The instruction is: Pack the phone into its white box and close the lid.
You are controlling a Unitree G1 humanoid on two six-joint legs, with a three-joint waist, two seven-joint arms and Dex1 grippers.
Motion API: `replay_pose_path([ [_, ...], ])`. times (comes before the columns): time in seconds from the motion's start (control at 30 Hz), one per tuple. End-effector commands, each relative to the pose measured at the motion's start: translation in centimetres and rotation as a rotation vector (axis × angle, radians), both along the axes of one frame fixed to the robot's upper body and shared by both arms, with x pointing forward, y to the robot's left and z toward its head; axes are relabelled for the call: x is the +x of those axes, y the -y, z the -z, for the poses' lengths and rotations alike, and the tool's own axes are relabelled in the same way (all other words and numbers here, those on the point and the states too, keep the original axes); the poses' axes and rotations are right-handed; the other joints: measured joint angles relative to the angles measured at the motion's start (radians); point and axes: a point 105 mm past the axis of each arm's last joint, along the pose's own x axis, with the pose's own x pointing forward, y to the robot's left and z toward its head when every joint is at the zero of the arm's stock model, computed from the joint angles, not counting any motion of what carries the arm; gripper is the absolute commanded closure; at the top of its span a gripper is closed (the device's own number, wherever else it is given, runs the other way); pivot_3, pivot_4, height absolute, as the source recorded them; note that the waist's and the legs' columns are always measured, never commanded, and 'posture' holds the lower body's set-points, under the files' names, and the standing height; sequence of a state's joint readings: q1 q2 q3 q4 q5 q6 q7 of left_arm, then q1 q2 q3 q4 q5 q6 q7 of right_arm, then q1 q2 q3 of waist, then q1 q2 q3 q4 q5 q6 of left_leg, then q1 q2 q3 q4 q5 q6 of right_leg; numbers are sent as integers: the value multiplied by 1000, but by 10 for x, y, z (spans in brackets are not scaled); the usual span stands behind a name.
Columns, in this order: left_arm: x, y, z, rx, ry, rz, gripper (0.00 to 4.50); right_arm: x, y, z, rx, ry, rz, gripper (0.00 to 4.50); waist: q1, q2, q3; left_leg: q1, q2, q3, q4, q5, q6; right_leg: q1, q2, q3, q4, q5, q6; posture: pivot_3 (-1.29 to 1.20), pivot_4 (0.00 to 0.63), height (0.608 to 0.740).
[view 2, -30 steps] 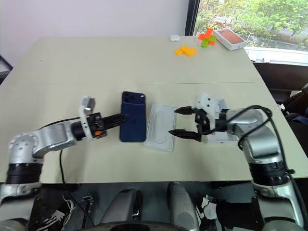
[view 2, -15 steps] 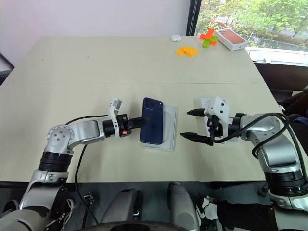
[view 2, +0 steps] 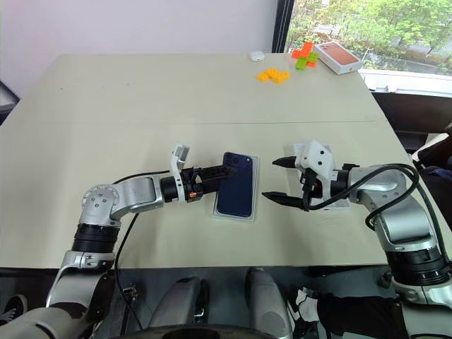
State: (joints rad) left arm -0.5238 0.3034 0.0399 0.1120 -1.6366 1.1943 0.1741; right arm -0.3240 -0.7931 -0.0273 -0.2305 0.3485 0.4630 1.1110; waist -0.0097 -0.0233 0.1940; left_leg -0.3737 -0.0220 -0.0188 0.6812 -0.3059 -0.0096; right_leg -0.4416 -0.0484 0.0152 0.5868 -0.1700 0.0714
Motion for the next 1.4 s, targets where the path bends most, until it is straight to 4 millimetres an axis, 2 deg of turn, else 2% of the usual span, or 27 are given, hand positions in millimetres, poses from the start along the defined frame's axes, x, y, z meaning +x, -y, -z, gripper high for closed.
replay_pose_path([
  [0.03, 2, -5, -4, 62, 51, 0, 30, 3, -1, -8, -9, 50, -8, 0, -1, 0, 0, 0, 0, 0, 0, 0, 0, 0, 0, 0, 0, 0, 0, 0, 150, 740],
  [0.27, -2, -13, -18, 74, 110, 26, 30, 7, -3, -9, -13, 57, -13, 0, -1, 0, 0, 0, 0, 0, 0, 0, 0, 0, 0, 0, 0, 0, 0, 0, 150, 740],
  [0.43, 0, -27, -17, 132, 136, 14, 30, 8, -7, -10, -9, 62, -19, 0, -1, 0, 0, 0, 0, 0, 0, 0, 0, 0, 0, 0, 0, 0, 0, 0, 150, 740],
  [0.6, 6, -18, -20, 138, 164, 25, 30, 10, -9, -9, -14, 68, -24, 0, 4, 0, 0, -1, 0, 0, 0, 0, 0, 0, -1, 0, 0, 0, 0, 0, 150, 740],
  [0.67, 5, -18, -26, 134, 199, 32, 30, 13, -10, -11, -3, 72, -13, 0, 2, 0, 0, -1, 0, 0, 0, 0, 0, 0, -1, 0, 0, 0, 0, 0, 150, 740],
  [0.8, 10, -31, -38, 113, 266, -16, 30, 19, -14, -21, 89, 59, 28, 0, -4, 0, 0, 0, 0, 0, 0, 0, 0, 0, 0, 0, 0, 0, 0, 0, 150, 740],
  [0.9, 21, -35, -35, 167, 332, -84, 806, 18, -22, -18, 115, 51, 32, 829, -1, 0, 0, 0, 1, 0, 0, 0, 0, -1, 1, 0, 1, 0, 0, 0, 150, 740],
  [1.0, 22, -29, -38, 137, 352, -84, 2312, 18, -26, -15, 112, 62, 33, 2365, 3, 0, 0, 0, 1, 0, 0, 0, 0, -1, 0, 0, 1, 0, 0, 0, 150, 740],
  [1.13, 23, -33, -43, 127, 398, -100, 4269, 30, -16, -21, 108, 100, 103, 4360, 1, 0, 0, -1, -1, 0, 1, 0, 1, -1, -1, 0, 0, 1, 1, 0, 150, 740],
  [1.17, 22, -34, -45, 126, 416, -100, 4425, 32, -14, -22, 103, 106, 117, 4476, -1, 0, 0, -1, -1, 1, 1, -1, 1, -1, -1, 0, -1, 1, 1, 0, 150, 740],
  [1.27, 21, -36, -48, 127, 452, -94, 4425, 33, -10, -22, 87, 107, 129, 4476, -1, 0, 0, -1, 0, 1, 1, -1, 1, -1, -1, 0, 0, 1, 1, 0, 150, 740],
  [1.33, 13, -47, -57, 162, 597, -47, 4425, 41, 4, -18, 71, 26, 277, 4476, -6, 0, 0, -1, 1, 0, 1, -1, 1, -1, 0, 0, 0, 0, 0, 0, 150, 740],
  [1.4, 8, -56, -62, 167, 681, -18, 3913, 38, 12, -18, 59, -40, 365, 3956, -3, 1, 0, -1, 1, 2, 0, -1, 1, -2, 1, 1, 1, 0, -1, 0, 150, 740],
])
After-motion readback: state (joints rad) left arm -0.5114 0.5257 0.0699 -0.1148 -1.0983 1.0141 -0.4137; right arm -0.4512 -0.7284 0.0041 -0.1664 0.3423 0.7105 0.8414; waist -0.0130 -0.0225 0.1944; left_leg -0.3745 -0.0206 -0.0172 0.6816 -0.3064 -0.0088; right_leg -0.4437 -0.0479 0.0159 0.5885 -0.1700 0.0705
